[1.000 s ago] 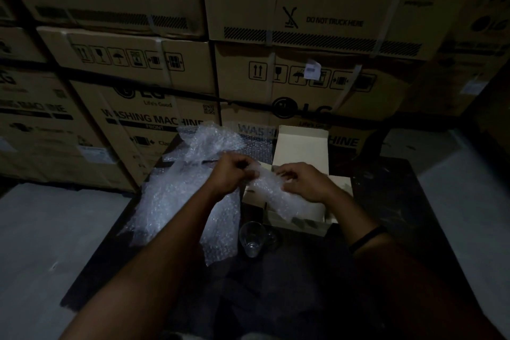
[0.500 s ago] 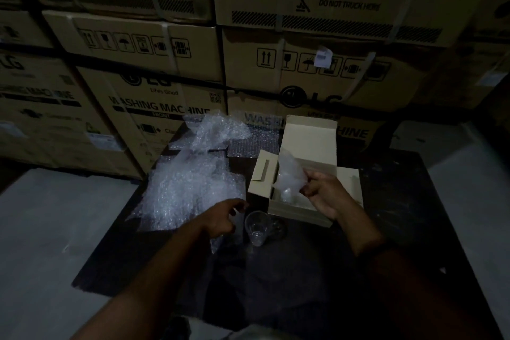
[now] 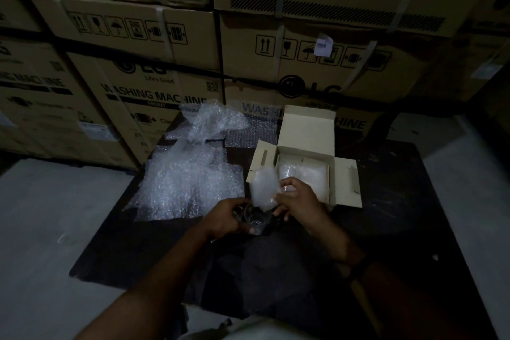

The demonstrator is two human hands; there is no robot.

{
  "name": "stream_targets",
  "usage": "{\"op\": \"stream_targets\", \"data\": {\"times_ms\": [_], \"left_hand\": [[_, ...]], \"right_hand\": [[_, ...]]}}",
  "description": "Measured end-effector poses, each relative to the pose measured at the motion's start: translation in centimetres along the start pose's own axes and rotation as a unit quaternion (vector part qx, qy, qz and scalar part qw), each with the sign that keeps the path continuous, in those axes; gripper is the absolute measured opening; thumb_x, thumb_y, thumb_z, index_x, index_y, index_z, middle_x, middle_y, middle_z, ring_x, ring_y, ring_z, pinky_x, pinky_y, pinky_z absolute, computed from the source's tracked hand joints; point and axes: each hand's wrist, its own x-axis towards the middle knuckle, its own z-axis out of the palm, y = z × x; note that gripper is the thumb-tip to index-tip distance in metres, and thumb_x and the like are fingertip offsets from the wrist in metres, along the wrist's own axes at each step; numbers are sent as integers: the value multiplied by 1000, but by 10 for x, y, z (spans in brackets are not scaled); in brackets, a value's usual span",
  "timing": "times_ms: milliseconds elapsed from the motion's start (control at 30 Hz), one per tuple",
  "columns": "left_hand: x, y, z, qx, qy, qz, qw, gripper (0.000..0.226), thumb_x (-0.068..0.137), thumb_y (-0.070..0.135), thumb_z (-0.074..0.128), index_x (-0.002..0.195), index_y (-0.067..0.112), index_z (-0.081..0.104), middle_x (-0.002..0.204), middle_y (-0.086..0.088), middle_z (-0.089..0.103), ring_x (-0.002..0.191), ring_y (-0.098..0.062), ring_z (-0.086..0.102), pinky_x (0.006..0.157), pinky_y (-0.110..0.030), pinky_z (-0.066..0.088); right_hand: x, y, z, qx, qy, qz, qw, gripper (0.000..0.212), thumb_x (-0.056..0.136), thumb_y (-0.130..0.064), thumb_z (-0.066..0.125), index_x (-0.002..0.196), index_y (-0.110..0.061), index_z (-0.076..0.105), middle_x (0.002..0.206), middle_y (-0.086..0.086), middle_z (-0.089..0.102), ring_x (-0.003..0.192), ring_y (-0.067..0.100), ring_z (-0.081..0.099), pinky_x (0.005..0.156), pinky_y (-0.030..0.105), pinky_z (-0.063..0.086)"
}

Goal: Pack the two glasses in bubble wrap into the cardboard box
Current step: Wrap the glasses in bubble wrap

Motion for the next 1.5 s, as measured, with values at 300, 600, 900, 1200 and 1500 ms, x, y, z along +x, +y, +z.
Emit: {"op": "stream_targets", "data": {"times_ms": [300, 600, 900, 1200, 1500], "left_hand": [[0, -12, 5, -57, 24, -9, 998, 46, 61, 13, 89, 100, 21, 67, 98, 4, 72, 88, -3, 67, 82, -21, 54], [2, -16, 4, -92, 23, -10, 995, 53, 52, 18, 92, 98, 29, 69, 94, 7, 73, 89, -12, 69, 84, -31, 56], [4, -17, 0, -92, 15, 7, 996, 59, 51, 11, 92, 102, 28, 68, 98, 3, 73, 91, -15, 69, 83, -26, 55], [4, -21, -1, -79, 10, 26, 996, 66, 53, 13, 92, 114, 23, 68, 104, 4, 71, 96, -14, 67, 85, -24, 54], [4, -21, -4, -67, 9, 10, 998, 57, 58, 7, 88, 109, 23, 69, 91, 12, 68, 79, -2, 63, 78, -21, 53]], "right_hand": [[4, 21, 14, -540, -14, -399, 741, 12, 74, -16, 64, 83, -17, 73, 85, 2, 63, 76, 22, 57, 64, 28, 46], [0, -11, 17, -633, -137, -292, 704, 35, 82, -13, 53, 114, -19, 65, 115, 4, 61, 105, 28, 52, 87, 36, 39], [2, 4, 19, -612, -125, -353, 696, 41, 75, -14, 60, 115, -23, 65, 118, -6, 63, 92, 24, 50, 74, 35, 35], [-12, 1, 17, -617, -137, -299, 714, 38, 85, -17, 47, 119, -25, 62, 123, -7, 62, 100, 24, 48, 82, 33, 29], [-7, 17, 18, -667, -152, -293, 668, 41, 87, -12, 47, 122, -27, 62, 133, -11, 55, 102, 26, 48, 89, 38, 35]]}}
